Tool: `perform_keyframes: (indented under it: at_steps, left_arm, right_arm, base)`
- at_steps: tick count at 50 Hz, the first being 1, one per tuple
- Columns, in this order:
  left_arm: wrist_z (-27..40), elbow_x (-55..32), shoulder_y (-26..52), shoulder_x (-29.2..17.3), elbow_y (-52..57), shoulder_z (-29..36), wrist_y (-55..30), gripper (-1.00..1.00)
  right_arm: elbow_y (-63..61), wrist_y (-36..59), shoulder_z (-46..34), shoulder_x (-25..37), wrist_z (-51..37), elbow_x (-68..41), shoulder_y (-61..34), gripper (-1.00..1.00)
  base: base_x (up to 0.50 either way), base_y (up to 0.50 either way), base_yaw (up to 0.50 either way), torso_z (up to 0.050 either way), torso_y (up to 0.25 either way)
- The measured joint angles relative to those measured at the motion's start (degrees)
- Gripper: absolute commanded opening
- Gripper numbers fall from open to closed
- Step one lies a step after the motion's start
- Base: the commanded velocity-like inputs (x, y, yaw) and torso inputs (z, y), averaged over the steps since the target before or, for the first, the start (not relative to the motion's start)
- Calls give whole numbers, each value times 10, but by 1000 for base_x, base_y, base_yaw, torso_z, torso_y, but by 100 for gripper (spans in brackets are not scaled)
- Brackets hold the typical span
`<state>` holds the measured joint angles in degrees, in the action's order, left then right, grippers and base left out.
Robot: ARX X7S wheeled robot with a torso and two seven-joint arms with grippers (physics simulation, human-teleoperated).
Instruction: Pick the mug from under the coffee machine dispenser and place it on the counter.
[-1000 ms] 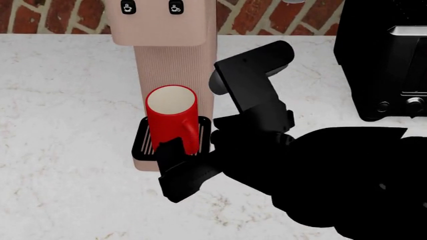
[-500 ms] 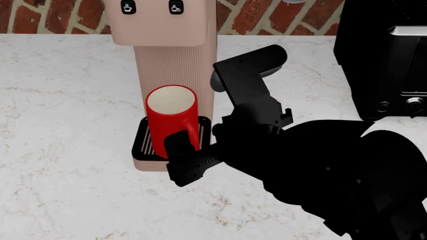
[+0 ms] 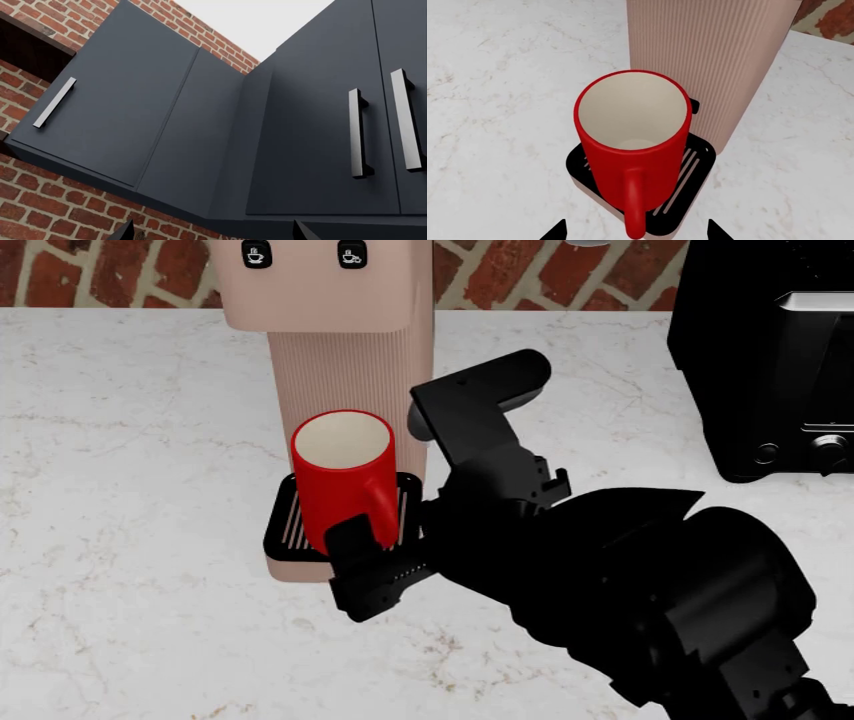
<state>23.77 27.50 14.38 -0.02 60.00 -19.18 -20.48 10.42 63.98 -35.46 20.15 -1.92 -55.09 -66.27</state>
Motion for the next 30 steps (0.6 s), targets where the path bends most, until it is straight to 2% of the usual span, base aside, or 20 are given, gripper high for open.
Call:
perform_keyframes:
  at_steps: [30]
  left_arm:
    - [1, -3, -4, 0, 0, -1, 9, 100]
  right_arm:
    - [99, -51, -48, -36, 48, 50, -20, 100]
  base:
    - [0, 0, 0, 0, 0]
